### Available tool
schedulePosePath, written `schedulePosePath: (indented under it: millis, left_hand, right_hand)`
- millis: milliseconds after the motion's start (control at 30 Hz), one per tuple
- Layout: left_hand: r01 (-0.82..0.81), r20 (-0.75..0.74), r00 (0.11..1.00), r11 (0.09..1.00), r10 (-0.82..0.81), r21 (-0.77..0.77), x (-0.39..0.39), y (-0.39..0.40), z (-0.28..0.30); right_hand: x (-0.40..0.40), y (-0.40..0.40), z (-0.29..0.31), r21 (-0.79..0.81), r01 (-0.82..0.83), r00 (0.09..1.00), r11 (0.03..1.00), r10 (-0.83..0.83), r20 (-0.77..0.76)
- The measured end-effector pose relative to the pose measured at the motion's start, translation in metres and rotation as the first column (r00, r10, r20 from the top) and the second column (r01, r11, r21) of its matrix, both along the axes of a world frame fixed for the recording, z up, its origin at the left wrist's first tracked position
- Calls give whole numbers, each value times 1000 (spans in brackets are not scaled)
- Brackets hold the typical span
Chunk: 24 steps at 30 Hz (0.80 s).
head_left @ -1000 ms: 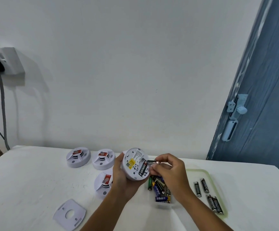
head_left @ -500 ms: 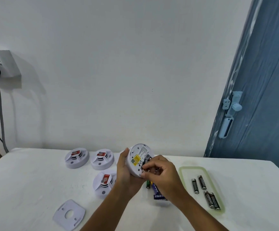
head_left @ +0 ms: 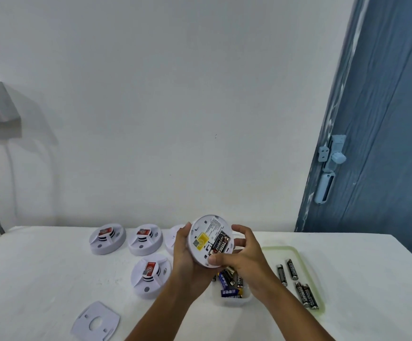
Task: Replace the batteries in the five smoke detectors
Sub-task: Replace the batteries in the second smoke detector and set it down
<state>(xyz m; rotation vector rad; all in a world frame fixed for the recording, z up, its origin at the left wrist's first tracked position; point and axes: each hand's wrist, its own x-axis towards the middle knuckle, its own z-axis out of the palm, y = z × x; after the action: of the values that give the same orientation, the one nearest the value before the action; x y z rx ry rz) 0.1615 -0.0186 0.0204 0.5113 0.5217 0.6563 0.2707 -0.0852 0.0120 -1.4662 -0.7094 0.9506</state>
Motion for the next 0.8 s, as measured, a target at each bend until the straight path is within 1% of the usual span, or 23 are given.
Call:
schedulePosePath:
  millis: [133, 233, 300, 333, 400, 467, 500, 667, 800]
  left_hand:
    - [30, -1, 1000, 1000, -30, 1, 0, -3, -1]
    - [33, 9, 999, 999, -33, -27, -1, -5, -1]
    - [26, 10, 1000, 998, -26, -49, -2, -5, 0]
    - [24, 13, 1000, 998, -23, -62, -1, -5, 2]
    - [16, 12, 1000, 996, -15, -82, -1, -7, 5]
    - [10, 8, 1000, 996, -10, -93, -1, -9, 7]
    - [12, 3, 1000, 996, -12, -92, -1, -10, 8]
    - [5, -37, 999, 998, -8, -70, -2, -13, 10]
    - [2, -53, 999, 998, -5, -61, -3, -14, 10]
  right_hand:
    - [4, 2, -5, 13, -31, 994, 999, 32, -106]
    - [4, 0, -4, 26, -61, 995, 998, 63, -79]
    - [2, -3, -1, 74, -113, 992, 991, 117, -54]
    - [3, -3, 1, 105, -149, 986, 983, 156, -61]
    - [7, -3, 6, 136, -173, 971, 975, 192, -141]
    - [12, -2, 11, 131, -149, 961, 980, 175, -214]
    - [14, -2, 12, 122, -136, 963, 983, 160, -217]
    - [14, -3, 11, 98, -90, 979, 991, 107, -175]
    - [12, -4, 12, 86, -103, 981, 991, 115, -154]
